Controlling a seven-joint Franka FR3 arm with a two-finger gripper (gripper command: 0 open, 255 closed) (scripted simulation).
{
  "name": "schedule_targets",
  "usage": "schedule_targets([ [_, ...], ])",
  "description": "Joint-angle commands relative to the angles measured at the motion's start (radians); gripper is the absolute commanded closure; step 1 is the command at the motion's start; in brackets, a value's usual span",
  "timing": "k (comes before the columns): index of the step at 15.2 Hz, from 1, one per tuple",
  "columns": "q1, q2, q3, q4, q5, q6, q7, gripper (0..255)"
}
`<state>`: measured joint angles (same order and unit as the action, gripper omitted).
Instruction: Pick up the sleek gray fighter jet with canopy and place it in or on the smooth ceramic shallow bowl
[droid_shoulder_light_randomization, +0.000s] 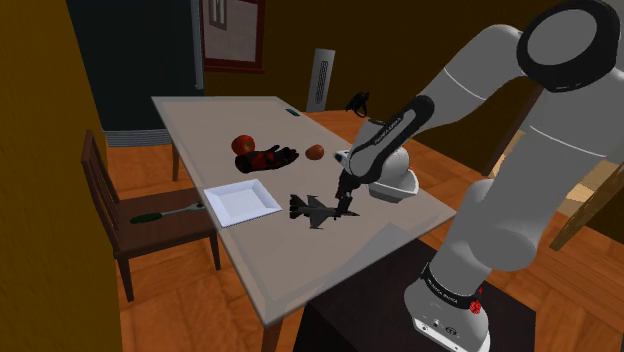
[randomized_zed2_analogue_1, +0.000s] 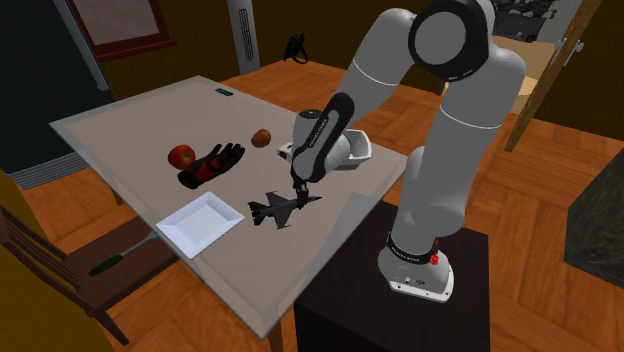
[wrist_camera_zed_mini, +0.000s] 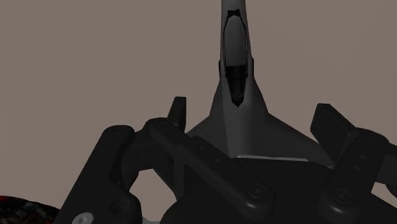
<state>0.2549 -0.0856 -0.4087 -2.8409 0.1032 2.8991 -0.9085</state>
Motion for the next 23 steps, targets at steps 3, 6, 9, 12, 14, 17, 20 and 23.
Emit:
schedule_targets([
  [3, 0.064, 0.111, -0.004, 0.026, 0.247, 0.074, -0.185, 0],
  [6, 0.046, 0.174, 0.055, 0.052, 0.427, 0.101, -0.319, 0],
  [9, 0.041, 0.174, 0.06, 0.052, 0.425, 0.101, -0.318, 0],
  [12, 0.041, 0.174, 0.06, 0.052, 0.425, 0.101, -0.318, 0],
  [14, 0.041, 0.173, 0.059, 0.051, 0.424, 0.101, -0.317, 0],
  [17, 0.041, 0.173, 0.059, 0.051, 0.424, 0.101, -0.317, 255],
  [20, 0.041, 0.173, 0.06, 0.052, 0.424, 0.101, -0.317, 255],
  [23, 0.041, 0.173, 0.059, 0.052, 0.424, 0.101, -0.317, 255],
])
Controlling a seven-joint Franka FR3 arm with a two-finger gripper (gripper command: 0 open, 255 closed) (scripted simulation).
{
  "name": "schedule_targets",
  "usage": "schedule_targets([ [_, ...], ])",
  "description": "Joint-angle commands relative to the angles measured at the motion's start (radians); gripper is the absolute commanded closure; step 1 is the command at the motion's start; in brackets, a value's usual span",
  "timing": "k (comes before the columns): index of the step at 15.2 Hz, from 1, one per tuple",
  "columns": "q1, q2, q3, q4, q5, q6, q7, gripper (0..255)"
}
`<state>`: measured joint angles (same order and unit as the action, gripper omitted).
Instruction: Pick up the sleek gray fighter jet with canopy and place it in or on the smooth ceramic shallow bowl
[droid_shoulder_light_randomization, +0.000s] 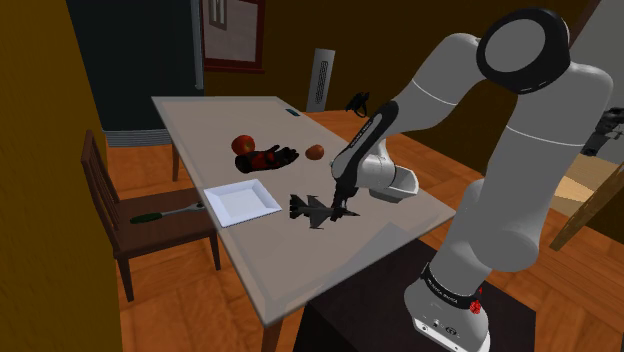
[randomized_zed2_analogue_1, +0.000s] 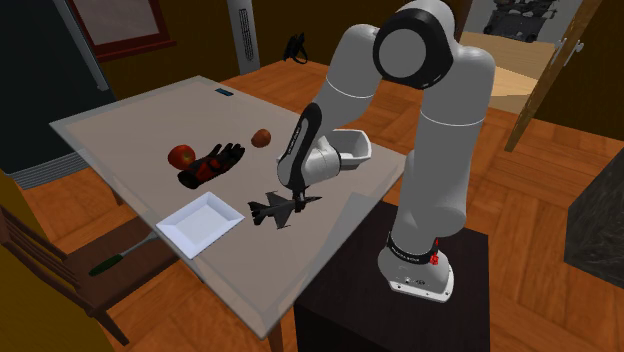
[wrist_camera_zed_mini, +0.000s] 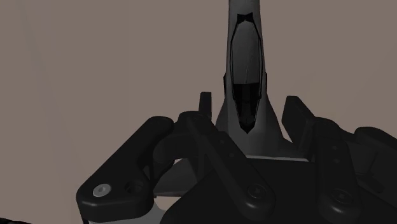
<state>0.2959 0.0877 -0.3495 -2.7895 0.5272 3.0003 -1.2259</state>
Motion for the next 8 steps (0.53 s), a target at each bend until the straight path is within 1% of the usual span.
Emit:
schedule_targets([
  [1, 0.0, 0.0, 0.001, 0.0, 0.001, 0.0, 0.0, 255],
  [3, 0.029, -0.045, -0.058, -0.016, -0.135, -0.023, 0.103, 255],
  [4, 0.035, -0.068, -0.079, -0.022, -0.202, -0.035, 0.154, 255],
  [6, 0.027, -0.113, -0.1, -0.03, -0.324, -0.064, 0.244, 255],
  [8, 0.002, -0.156, -0.097, -0.034, -0.417, -0.098, 0.313, 255],
])
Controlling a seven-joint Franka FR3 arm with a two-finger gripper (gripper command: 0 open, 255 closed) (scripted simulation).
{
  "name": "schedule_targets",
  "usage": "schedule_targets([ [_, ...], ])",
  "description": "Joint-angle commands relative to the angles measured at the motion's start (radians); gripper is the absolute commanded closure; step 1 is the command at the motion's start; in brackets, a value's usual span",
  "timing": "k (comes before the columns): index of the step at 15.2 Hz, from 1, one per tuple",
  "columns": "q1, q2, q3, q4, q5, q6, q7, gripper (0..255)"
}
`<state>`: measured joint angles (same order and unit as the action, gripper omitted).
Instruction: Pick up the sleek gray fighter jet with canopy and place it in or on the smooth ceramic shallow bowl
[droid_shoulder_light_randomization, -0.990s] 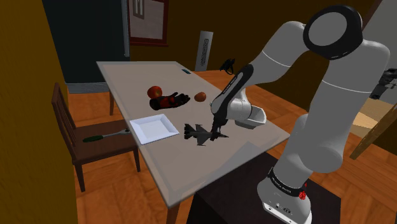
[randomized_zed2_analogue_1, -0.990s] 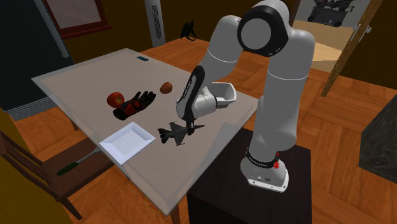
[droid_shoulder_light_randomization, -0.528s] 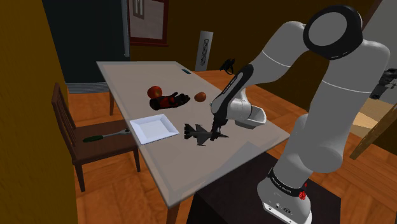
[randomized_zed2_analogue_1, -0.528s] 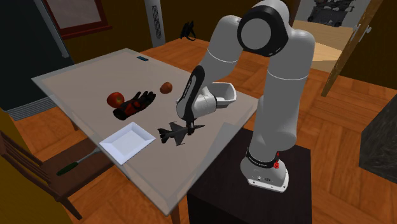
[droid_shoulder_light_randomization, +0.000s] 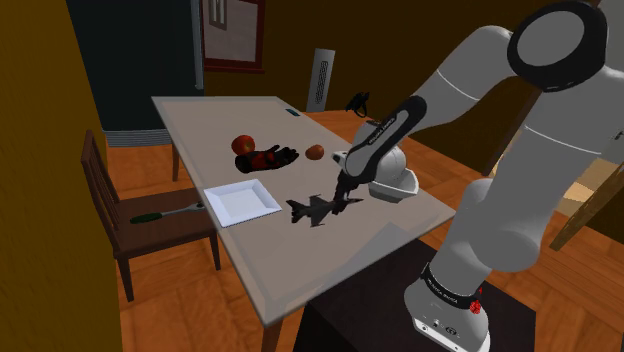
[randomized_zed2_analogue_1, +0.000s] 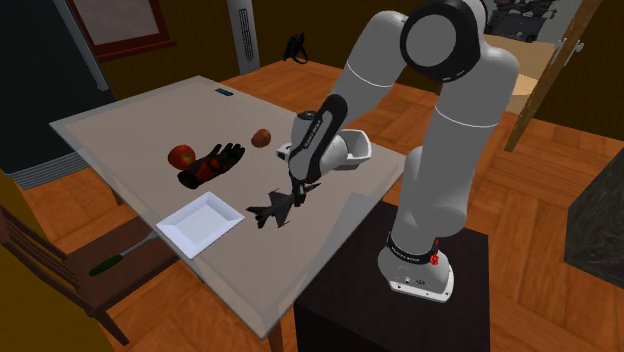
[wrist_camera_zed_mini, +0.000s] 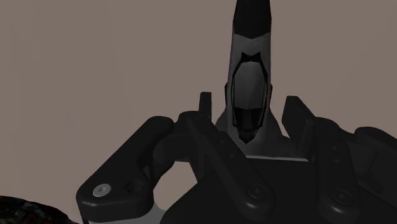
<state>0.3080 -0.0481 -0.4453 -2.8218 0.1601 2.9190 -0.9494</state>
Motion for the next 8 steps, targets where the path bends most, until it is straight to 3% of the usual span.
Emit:
schedule_targets([
  [1, -0.023, -0.041, 0.003, -0.002, -0.087, -0.034, 0.063, 255],
  [8, -0.094, -0.173, 0.046, 0.005, -0.226, -0.166, 0.167, 255],
])
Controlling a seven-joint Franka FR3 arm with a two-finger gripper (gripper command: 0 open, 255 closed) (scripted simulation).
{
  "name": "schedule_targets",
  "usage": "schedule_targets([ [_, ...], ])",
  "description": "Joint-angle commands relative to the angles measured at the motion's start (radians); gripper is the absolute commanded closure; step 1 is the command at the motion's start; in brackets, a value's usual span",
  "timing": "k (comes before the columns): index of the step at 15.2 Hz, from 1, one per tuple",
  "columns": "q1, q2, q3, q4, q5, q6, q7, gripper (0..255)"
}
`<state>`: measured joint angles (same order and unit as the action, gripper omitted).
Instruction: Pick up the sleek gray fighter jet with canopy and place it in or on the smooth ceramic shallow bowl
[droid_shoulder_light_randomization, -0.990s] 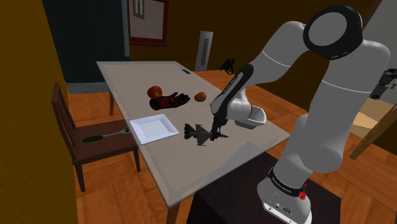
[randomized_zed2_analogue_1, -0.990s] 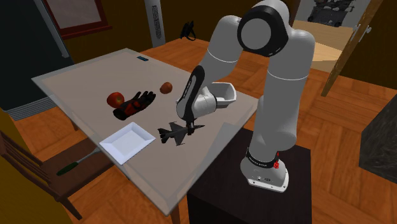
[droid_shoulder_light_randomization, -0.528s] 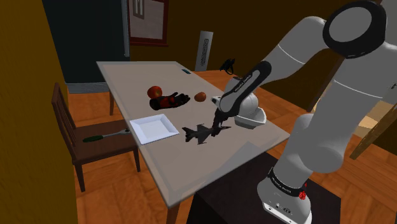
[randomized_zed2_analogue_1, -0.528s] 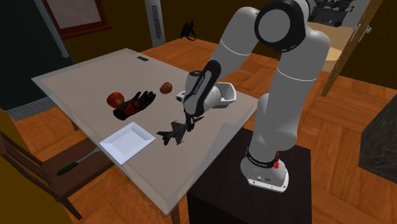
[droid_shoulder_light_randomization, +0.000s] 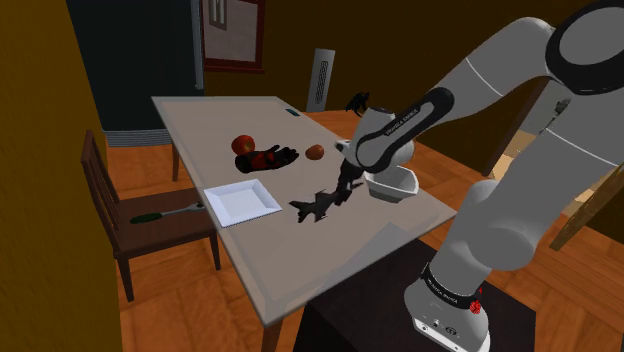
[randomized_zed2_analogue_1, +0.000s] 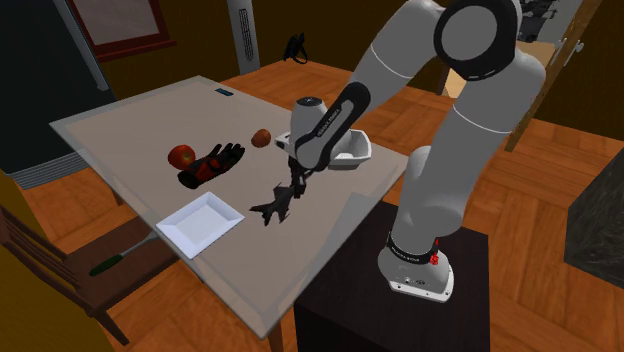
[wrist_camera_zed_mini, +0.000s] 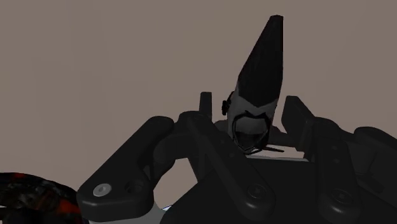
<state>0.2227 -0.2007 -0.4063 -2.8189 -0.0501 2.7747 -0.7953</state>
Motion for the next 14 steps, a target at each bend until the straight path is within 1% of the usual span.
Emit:
schedule_targets([
  [1, -0.016, -0.037, 0.012, 0.004, -0.027, -0.041, 0.022, 255],
  [7, -0.044, -0.133, 0.039, 0.025, -0.067, -0.155, 0.055, 255],
  [14, -0.062, -0.226, 0.064, 0.061, -0.086, -0.283, 0.076, 255],
])
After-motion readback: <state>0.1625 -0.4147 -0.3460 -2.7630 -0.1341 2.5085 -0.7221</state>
